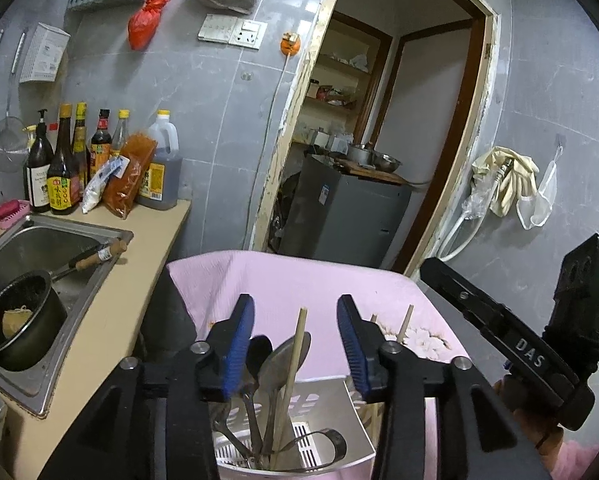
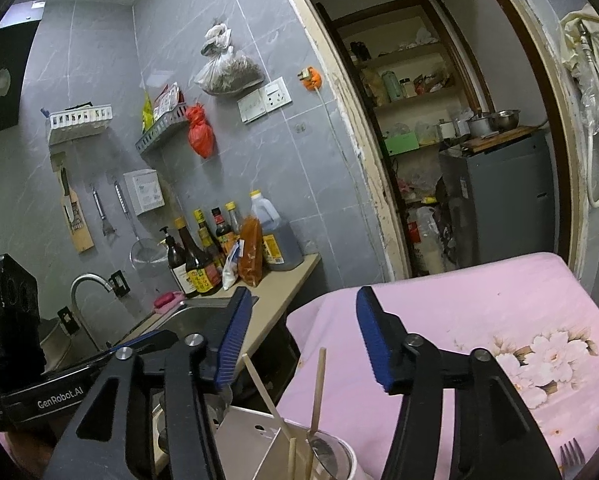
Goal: Organize utensils
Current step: 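Withdraw both open tools up and away from the holder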
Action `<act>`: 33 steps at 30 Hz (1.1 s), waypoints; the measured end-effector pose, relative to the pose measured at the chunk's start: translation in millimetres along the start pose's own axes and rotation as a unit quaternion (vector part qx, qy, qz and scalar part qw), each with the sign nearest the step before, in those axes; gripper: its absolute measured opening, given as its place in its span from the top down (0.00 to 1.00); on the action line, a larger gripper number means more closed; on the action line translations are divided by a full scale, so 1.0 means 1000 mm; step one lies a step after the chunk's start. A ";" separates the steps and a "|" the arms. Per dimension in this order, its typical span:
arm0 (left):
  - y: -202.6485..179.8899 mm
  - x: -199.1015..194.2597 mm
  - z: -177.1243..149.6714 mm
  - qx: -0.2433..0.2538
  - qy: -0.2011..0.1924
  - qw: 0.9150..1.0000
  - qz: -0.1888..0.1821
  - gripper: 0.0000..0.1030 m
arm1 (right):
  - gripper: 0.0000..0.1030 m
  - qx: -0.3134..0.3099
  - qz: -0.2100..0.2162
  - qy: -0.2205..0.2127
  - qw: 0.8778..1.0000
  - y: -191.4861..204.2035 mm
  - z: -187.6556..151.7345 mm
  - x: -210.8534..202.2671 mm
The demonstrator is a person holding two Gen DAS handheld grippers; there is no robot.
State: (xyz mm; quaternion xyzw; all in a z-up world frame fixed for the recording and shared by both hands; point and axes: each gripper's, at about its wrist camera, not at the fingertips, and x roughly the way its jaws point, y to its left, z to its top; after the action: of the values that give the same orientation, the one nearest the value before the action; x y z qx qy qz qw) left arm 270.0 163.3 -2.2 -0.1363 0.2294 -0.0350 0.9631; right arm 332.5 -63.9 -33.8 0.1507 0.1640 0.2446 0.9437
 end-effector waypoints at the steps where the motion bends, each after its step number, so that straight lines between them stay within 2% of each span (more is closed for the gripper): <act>1: 0.000 -0.001 0.001 0.000 -0.004 1.000 0.001 0.54 | 0.47 0.000 -0.003 -0.003 1.000 0.000 0.002 -0.003; 6: -0.001 -0.006 0.006 0.000 -0.023 1.000 0.007 0.36 | 0.34 -0.003 -0.019 -0.021 1.000 -0.002 0.009 -0.015; 12: -0.006 -0.015 0.010 0.006 -0.048 0.999 0.009 0.21 | 0.22 -0.010 -0.043 -0.050 0.998 -0.002 0.019 -0.038; 21: -0.021 -0.029 0.013 0.022 -0.078 0.997 0.001 0.08 | 0.11 -0.015 -0.087 -0.091 0.992 -0.002 0.032 -0.082; 33: -0.072 -0.050 0.009 0.048 -0.112 0.992 -0.007 0.03 | 0.06 -0.026 -0.129 -0.123 0.984 -0.027 0.049 -0.148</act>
State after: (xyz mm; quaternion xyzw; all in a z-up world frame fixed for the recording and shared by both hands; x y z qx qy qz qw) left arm 229.1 102.4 47.0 -0.0942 0.1168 -0.0377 0.9880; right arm 240.2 -171.5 35.3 0.1325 0.0587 0.1046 0.9839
